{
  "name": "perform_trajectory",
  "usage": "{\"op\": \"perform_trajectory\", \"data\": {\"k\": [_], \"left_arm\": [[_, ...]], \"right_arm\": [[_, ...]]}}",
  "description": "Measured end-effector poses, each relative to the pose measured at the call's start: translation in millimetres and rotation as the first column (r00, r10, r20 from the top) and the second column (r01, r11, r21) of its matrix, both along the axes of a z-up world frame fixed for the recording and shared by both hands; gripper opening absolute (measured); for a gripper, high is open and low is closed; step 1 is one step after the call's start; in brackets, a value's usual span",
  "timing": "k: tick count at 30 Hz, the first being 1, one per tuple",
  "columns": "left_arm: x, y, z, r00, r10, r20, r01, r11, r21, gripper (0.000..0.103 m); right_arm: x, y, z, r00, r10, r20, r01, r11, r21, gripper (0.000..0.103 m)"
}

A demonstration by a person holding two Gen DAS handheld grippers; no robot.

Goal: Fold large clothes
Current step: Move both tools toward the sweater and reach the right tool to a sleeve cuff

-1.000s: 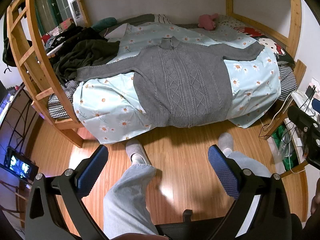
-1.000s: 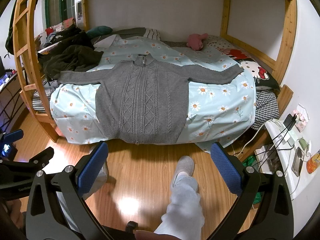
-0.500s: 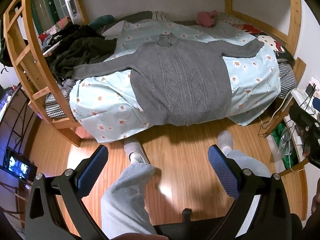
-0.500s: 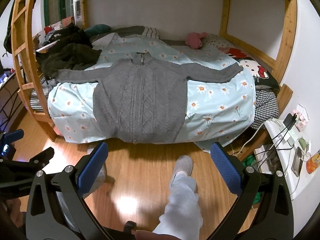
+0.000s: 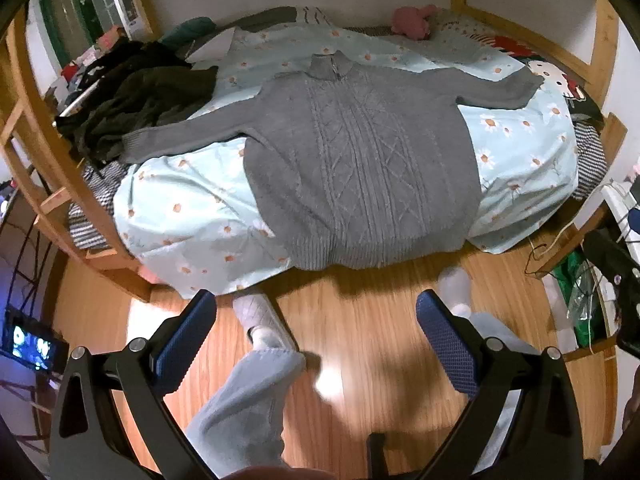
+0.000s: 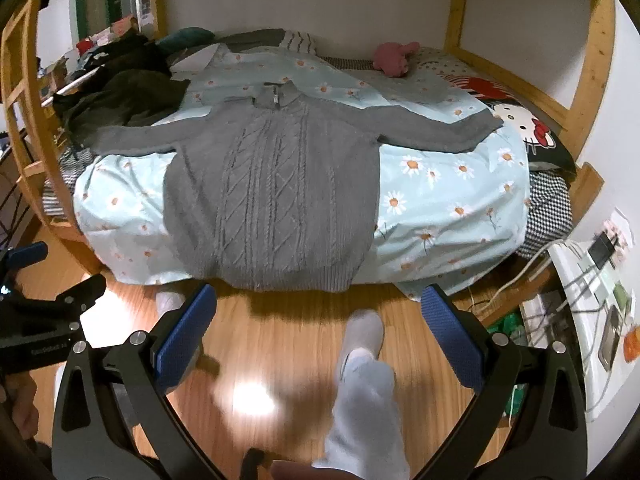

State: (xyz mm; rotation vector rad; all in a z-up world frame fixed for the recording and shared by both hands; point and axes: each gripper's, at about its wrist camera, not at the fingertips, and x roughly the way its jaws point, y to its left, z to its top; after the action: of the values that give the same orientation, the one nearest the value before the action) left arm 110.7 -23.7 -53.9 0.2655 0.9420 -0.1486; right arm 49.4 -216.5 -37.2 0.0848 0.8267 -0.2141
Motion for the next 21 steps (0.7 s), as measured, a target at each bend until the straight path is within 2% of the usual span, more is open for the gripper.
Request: {"op": "perform_trajectory", "data": {"k": [6, 14, 21], "left_arm": [[61.7, -4.5, -13.9, 1.0, 0.015, -0.009, -0.015, 1.0, 0.007, 0.099], [141.0, 4.8, -18.5, 0.998, 0.065, -0.016, -0.065, 0.998, -0.005, 0.099], [233.2, 24.4, -41.3, 0.989, 0.135, -0.06, -0.136, 0.991, -0.005, 0.099]], "right_arm": [[59.0, -6.8, -14.8, 1.0, 0.004, -0.018, -0.004, 1.0, -0.001, 0.1], [144.9, -12.9, -25.3, 0.998, 0.035, -0.05, -0.035, 0.999, -0.006, 0.1], [228.4, -7.2, -34.9, 0.993, 0.083, -0.079, -0.085, 0.996, -0.017, 0.1]]}}
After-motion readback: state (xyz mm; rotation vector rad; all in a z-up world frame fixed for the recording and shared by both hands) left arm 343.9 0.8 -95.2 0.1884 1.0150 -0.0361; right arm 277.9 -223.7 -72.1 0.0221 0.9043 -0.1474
